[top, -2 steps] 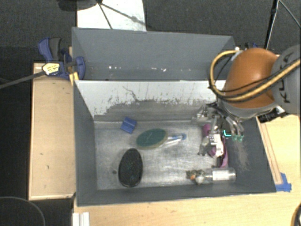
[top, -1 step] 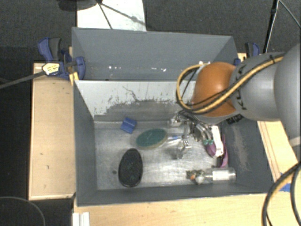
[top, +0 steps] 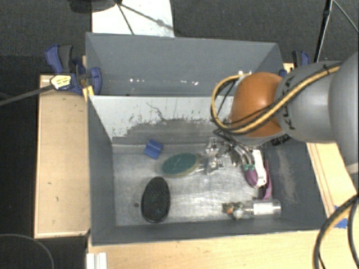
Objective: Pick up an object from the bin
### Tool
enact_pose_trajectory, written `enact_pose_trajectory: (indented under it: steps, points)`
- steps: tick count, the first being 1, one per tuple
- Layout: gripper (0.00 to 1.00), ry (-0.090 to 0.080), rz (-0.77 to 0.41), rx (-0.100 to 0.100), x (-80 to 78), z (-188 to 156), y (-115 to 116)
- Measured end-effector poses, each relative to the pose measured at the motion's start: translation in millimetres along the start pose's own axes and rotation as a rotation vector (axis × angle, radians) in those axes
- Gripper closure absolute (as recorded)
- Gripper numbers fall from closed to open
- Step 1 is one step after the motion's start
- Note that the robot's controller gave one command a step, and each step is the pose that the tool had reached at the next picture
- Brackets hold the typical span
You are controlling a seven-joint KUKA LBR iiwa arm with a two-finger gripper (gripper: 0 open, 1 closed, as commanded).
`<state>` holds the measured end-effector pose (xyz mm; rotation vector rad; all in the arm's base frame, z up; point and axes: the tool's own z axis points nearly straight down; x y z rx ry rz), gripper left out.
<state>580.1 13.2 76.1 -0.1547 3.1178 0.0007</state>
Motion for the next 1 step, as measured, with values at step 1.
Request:
enact_pose_trajectory:
  steps: [1]
  points:
    - [1.0,0.008,-0.193,0.0,8.5,-197.7,-4.9]
